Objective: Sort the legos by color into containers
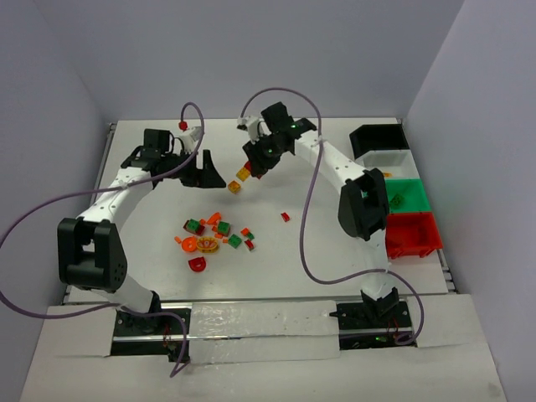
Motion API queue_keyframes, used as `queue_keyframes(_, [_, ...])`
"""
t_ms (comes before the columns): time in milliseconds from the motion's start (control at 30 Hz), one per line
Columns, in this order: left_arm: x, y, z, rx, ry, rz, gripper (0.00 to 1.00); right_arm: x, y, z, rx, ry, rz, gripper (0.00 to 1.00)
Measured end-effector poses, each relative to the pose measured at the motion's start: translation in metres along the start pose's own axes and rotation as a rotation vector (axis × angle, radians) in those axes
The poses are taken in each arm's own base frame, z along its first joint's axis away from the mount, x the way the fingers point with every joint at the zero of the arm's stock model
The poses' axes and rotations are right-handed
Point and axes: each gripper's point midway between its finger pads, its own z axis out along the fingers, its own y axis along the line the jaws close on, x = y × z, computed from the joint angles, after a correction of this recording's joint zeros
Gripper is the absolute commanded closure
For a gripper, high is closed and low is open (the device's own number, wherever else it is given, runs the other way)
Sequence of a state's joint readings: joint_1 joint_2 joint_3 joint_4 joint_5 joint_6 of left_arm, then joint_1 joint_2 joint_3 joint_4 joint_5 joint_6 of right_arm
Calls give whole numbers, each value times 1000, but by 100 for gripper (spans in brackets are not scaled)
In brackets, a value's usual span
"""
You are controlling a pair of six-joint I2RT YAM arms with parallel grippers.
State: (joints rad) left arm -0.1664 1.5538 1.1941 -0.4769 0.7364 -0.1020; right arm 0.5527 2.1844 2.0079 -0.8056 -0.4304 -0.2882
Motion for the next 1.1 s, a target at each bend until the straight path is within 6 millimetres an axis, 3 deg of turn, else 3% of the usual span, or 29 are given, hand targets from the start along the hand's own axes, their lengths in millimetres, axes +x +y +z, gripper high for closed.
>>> queue_keyframes(100, [-7, -1, 8, 33, 3, -53, 14, -25, -1, -25, 22, -94, -14, 100])
queue_keyframes(233, [-17, 2, 20, 65, 9, -105, 17, -39, 17, -39, 20, -148, -56, 100])
queue_keyframes(600, [-29, -18, 25, 218, 27, -152, 28, -23, 35, -29, 6, -126, -105, 100])
queue_keyframes(833, [-17, -15, 40, 268, 91, -184, 30, -38, 42, -40, 29, -181, -161, 100])
queue_keyframes(1100, [-13, -21, 43, 292, 111, -191, 37, -33, 50, -34, 37, -172, -220, 100])
